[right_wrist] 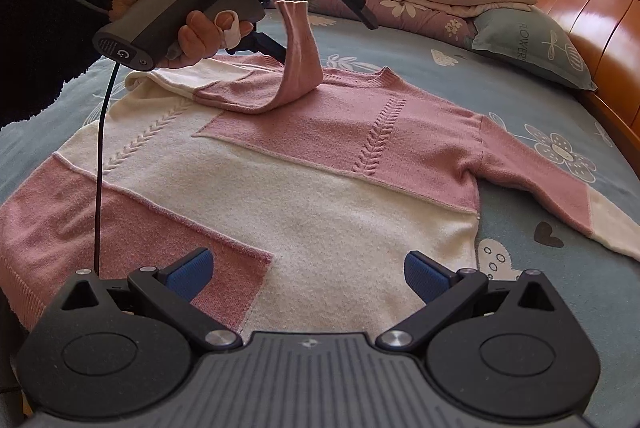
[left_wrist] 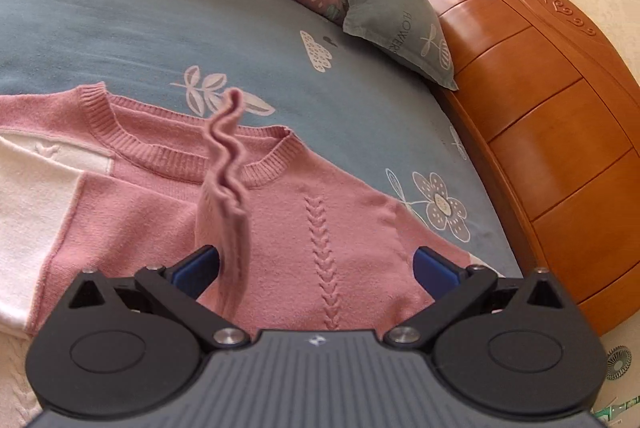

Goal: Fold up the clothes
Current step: 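Lay the cuff near the collar and open the left gripper, then raise the left gripper away from the folded sleeve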

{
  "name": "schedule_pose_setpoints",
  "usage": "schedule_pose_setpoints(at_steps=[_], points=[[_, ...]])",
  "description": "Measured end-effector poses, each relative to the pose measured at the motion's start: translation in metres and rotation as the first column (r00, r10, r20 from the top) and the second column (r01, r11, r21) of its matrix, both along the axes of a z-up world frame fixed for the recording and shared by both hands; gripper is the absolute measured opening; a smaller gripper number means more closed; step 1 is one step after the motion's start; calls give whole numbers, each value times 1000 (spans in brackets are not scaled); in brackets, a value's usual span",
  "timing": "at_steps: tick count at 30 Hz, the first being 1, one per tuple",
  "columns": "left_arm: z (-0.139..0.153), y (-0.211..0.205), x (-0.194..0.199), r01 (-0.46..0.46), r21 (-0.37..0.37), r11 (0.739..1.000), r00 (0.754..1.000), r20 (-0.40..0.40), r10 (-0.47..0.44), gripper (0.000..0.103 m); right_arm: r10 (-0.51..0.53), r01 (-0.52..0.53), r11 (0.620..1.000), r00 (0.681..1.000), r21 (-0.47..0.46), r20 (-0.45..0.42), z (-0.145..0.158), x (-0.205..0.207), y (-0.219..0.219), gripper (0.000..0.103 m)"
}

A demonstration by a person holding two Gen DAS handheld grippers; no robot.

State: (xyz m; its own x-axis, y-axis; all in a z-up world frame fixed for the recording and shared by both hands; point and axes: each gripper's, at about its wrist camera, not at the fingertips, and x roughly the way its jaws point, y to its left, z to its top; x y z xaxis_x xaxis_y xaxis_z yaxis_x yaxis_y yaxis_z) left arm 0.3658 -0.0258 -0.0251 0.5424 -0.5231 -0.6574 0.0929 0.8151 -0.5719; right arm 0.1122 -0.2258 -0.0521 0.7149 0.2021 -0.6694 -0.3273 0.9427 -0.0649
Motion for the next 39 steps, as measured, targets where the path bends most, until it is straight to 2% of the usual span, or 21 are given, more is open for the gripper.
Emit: schedule_pose_setpoints(at_steps=[5,12,17,22,26,31,34,39], points=[[6,-14,-3,66,-1,998,997,36,-66,102,-8,8,1000,1000,-1,-17,-3,3,-2,103],[13,41,-34,0,-17,1000,999,53,1,102,-38,37,999,997,-17,-68,-14,13,-5,103],[8,95,-65,-70,1,998,995,66,70,102,-55,49,997,993,-62,-102,-24,20,-1,103],[-11,144,-74,-181,-80,980,981,52,185,102,-61,57,998,990,-37,-126,-30,25,-3,103],[-25,163,-69,-227,-157,961,970,52,238,102,-65,64,998,990,-10,-129,-32,26,-4,103],[-50,177,-70,-259,-232,938,958,66,281,102,-63,64,998,995,19,-73,-37,20,-8,103],[-65,185,-71,-255,-292,922,955,75,287,102,-58,59,998,998,29,-31,-39,14,-9,103],[-72,191,-73,-173,-305,936,963,147,226,102,-64,63,997,998,41,19,-42,9,-9,103]])
